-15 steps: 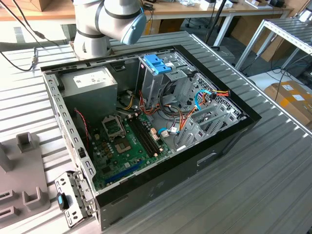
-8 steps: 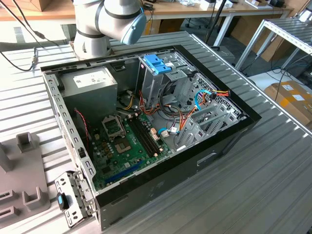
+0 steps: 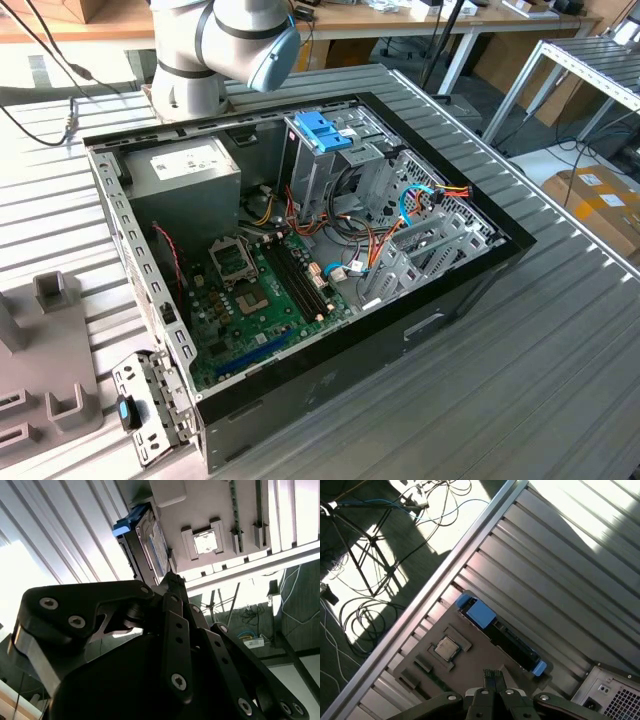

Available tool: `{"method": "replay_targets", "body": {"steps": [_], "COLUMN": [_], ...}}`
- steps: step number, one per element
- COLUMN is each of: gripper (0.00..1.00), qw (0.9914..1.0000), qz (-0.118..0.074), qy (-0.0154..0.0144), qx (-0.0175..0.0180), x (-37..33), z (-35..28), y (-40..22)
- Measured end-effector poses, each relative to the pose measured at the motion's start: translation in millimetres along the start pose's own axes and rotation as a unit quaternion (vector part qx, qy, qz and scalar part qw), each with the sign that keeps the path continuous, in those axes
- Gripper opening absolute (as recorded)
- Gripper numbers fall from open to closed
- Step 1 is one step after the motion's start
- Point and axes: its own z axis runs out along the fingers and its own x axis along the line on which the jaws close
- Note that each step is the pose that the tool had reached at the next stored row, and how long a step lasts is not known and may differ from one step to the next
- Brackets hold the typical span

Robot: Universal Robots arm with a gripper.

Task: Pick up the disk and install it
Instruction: 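Pick up the disk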

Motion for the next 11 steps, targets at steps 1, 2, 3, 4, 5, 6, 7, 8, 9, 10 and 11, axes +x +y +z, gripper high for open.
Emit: {"method": "replay_targets", "body": {"steps": [1,2,3,4,5,6,7,8,9,10,11], "gripper": [0.11,0.11,0.11,0.11,0.11,0.11,0.11,0.11,0.11,0.11,0.11], "qw": [1.00000,0.99999,0.99997,0.99994,0.99992,0.99989,0.99984,0.99980,0.99977,0.99971,0.99967], "qz": [-0.002,-0.004,-0.008,-0.011,-0.012,-0.015,-0.018,-0.020,-0.022,-0.024,-0.026], "qy": [0.0001,0.0001,0.0003,0.0005,0.0006,0.0006,0.0008,0.0009,0.0009,0.0011,0.0011], "qx": [0.0000,-0.0001,-0.0002,-0.0003,-0.0003,-0.0003,-0.0004,-0.0005,-0.0005,-0.0006,-0.0006], "x": [0.0,0.0,0.0,0.0,0.0,0.0,0.0,0.0,0.0,0.0,0.0], "z": [0.0,0.0,0.0,0.0,0.0,0.0,0.0,0.0,0.0,0.0,0.0], "y": [0.0,0.0,0.0,0.0,0.0,0.0,0.0,0.0,0.0,0.0,0.0]}}
